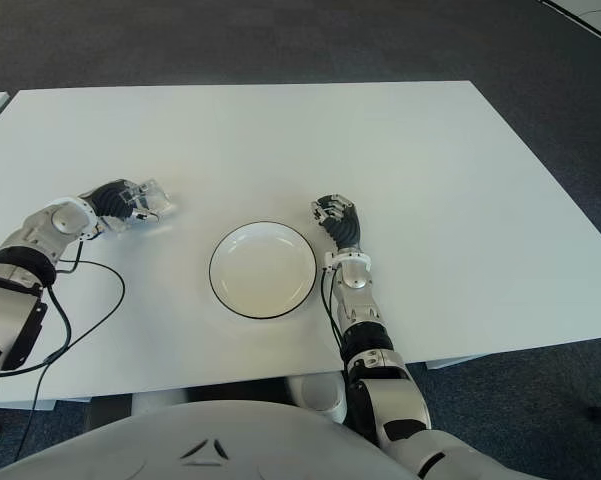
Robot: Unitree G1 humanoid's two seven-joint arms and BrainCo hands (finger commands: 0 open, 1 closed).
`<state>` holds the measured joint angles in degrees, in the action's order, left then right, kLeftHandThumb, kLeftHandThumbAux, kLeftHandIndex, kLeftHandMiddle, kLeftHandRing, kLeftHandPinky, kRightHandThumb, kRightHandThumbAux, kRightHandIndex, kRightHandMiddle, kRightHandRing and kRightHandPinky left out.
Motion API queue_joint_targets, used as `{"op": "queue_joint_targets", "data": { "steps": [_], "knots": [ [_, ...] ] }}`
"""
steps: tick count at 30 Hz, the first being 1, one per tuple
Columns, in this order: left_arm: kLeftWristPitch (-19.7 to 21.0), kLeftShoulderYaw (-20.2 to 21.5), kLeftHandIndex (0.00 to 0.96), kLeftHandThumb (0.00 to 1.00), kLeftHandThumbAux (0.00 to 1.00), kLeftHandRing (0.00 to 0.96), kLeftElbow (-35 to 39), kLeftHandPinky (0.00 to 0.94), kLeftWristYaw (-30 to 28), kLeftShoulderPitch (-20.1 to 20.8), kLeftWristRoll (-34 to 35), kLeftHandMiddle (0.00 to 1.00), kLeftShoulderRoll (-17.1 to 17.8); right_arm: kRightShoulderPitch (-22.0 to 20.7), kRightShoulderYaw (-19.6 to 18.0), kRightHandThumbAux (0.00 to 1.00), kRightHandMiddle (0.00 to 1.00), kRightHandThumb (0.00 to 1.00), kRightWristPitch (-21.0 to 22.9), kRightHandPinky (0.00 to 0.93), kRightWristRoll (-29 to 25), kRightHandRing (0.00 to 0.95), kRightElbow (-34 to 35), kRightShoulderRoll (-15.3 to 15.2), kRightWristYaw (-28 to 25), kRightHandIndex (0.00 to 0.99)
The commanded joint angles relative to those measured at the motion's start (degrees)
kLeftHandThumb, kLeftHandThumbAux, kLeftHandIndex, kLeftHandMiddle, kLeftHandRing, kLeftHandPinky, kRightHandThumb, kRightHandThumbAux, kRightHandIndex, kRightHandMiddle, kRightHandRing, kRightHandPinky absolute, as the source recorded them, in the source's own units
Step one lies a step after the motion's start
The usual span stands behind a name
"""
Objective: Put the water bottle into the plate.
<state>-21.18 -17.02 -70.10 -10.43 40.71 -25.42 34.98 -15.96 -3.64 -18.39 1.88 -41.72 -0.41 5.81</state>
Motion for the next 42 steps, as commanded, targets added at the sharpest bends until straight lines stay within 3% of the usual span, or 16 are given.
{"op": "queue_joint_targets", "data": {
  "steps": [1, 8, 22, 30, 34, 42],
  "knots": [
    [-1.13, 0.35, 0.393, 0.85, 0.671, 0.848, 1.97, 0.81, -0.61, 3.36, -0.26, 0.536, 1.59, 3.13, -0.1, 0.73, 0.538, 0.702, 2.68, 0.523, -0.63, 0.535, -2.99, 0.36, -0.95, 0.43],
    [-2.84, 0.42, 0.393, 0.85, 0.671, 0.838, 5.16, 0.797, -0.36, 5.34, -0.45, 0.533, 2.44, 3.23, -0.13, 0.73, 0.542, 0.702, 1.66, 0.525, -0.78, 0.538, -3.32, 0.3, -1.9, 0.43],
    [-4.37, 0.75, 0.393, 0.85, 0.671, 0.841, 18.69, 0.8, -0.37, 5.91, -0.49, 0.533, 1.68, 3.0, -0.21, 0.73, 0.543, 0.702, 1.61, 0.537, -0.61, 0.54, -3.65, 0.34, -2.02, 0.43],
    [-2.53, 1.04, 0.393, 0.85, 0.671, 0.84, 25.89, 0.802, -2.64, 6.02, 0.62, 0.532, -0.52, 2.83, -0.14, 0.731, 0.541, 0.703, 1.79, 0.535, -0.42, 0.541, -3.63, 0.54, -1.54, 0.431],
    [-1.48, 1.38, 0.392, 0.849, 0.671, 0.84, 28.98, 0.803, -3.97, 5.51, 1.29, 0.531, -1.52, 2.76, -0.07, 0.731, 0.542, 0.703, 1.66, 0.547, -0.3, 0.544, -3.75, 0.61, -1.24, 0.431],
    [0.65, -0.03, 0.392, 0.849, 0.671, 0.841, 42.44, 0.808, -6.3, -0.3, 0.28, 0.531, -3.35, 2.94, -0.05, 0.731, 0.538, 0.702, 1.33, 0.535, -0.46, 0.54, -3.37, 0.7, -1.51, 0.43]
  ]
}}
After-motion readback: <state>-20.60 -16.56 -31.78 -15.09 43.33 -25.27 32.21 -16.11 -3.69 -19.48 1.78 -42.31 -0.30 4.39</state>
